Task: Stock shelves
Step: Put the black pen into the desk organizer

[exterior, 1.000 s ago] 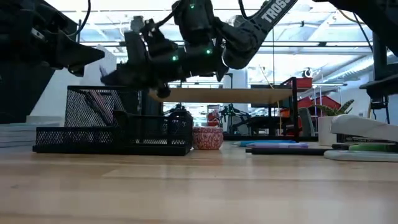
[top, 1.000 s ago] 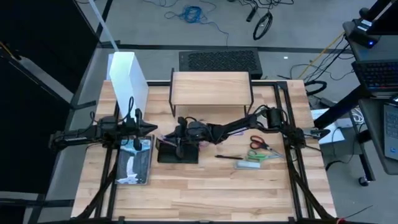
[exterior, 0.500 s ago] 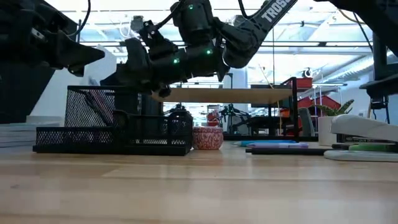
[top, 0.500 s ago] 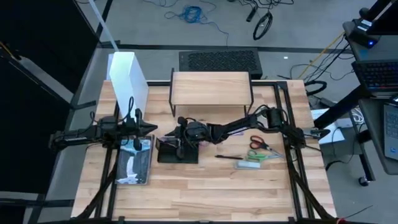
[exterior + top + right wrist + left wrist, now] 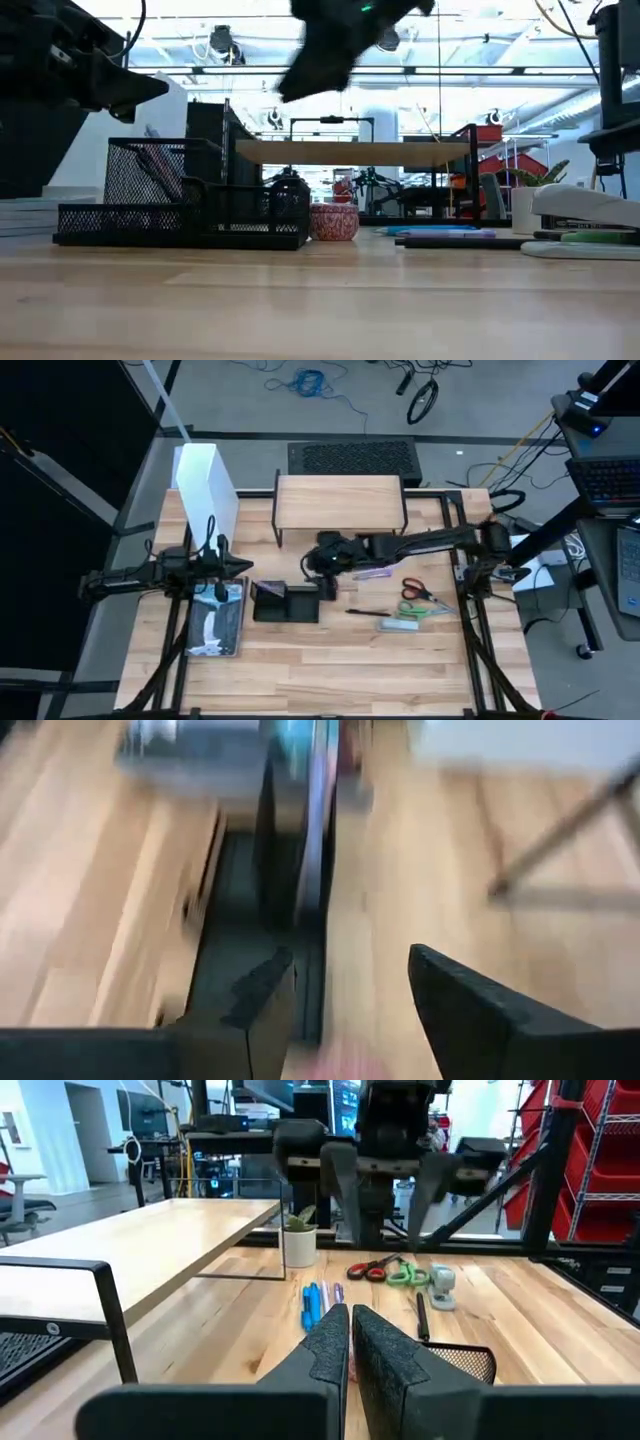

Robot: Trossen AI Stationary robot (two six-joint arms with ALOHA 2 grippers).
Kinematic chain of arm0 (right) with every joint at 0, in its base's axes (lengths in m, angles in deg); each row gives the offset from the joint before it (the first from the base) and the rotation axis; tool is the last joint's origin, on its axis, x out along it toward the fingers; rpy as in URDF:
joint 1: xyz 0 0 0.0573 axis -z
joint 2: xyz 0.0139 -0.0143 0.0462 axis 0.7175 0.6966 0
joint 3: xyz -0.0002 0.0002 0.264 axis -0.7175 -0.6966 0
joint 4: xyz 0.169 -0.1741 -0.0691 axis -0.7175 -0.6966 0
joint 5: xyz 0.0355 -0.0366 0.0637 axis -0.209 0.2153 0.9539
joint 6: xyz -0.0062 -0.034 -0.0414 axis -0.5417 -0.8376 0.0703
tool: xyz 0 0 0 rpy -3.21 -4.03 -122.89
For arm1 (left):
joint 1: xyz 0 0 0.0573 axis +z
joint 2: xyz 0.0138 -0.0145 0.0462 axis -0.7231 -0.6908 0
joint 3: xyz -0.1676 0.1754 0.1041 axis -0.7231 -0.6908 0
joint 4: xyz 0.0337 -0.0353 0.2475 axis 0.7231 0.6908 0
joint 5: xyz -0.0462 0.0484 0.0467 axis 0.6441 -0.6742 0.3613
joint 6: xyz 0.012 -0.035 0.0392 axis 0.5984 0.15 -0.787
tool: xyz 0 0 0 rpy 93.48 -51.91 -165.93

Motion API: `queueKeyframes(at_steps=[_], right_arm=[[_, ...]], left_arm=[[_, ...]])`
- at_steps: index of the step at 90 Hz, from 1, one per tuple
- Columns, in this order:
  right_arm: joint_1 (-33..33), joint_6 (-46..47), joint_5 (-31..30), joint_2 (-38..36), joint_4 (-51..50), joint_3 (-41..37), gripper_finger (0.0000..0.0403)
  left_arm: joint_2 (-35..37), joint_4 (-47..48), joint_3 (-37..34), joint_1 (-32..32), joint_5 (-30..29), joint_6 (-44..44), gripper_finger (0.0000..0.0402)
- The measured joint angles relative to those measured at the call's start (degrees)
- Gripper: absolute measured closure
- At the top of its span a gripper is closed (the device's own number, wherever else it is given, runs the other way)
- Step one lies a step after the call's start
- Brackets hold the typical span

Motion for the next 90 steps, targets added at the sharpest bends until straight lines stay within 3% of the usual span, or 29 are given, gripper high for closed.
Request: queueKeyframes(at_steps=[20,42,70,90], right_arm=[[-0.07,3.2,-0.67,-2.47,-22.16,-0.13,0.0242],[-0.07,6.01,-2.95,-2.22,-27.54,-7.26,0.0243],[-5.21,15.9,2.98,-2.22,-14.82,-16.84,0.0243],[-12.1,17.31,-0.86,-1.51,-2.84,-19.07,0.0243]], left_arm=[[-0.01,0.0,0.01,0.01,0.0,-0.01,0.0398],[-0.01,0.0,0.0,0.0,-0.02,-0.01,0.0398],[-0.02,0.0,0.02,0.01,-0.01,-0.01,0.0398],[-0.02,0.0,0.0,0.0,-0.02,0.0,0.0398]])
